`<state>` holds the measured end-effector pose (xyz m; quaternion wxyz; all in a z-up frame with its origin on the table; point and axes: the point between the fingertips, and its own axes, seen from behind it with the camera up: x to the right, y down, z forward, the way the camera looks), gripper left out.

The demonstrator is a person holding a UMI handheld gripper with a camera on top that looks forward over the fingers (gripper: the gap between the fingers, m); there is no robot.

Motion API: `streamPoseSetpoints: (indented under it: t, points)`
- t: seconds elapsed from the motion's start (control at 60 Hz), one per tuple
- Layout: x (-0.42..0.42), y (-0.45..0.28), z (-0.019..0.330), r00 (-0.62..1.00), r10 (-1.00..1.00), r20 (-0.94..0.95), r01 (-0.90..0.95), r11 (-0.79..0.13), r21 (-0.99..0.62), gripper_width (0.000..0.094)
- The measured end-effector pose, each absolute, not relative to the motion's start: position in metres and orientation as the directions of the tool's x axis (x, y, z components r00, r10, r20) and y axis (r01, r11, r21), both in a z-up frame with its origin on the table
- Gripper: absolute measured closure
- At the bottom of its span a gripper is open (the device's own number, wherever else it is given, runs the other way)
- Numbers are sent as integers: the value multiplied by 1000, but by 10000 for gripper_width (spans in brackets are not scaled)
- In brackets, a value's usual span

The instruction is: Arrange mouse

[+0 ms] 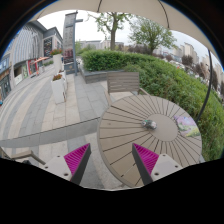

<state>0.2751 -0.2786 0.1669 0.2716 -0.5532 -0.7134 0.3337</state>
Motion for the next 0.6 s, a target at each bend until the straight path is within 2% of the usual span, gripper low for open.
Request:
streamPoseSetpoints:
  t: [0.3,0.6]
  points:
    - [232,-162,139,-30,999,38,622,49,-782,75]
    - [167,-112,92,37,997,64,578,30,-815,82]
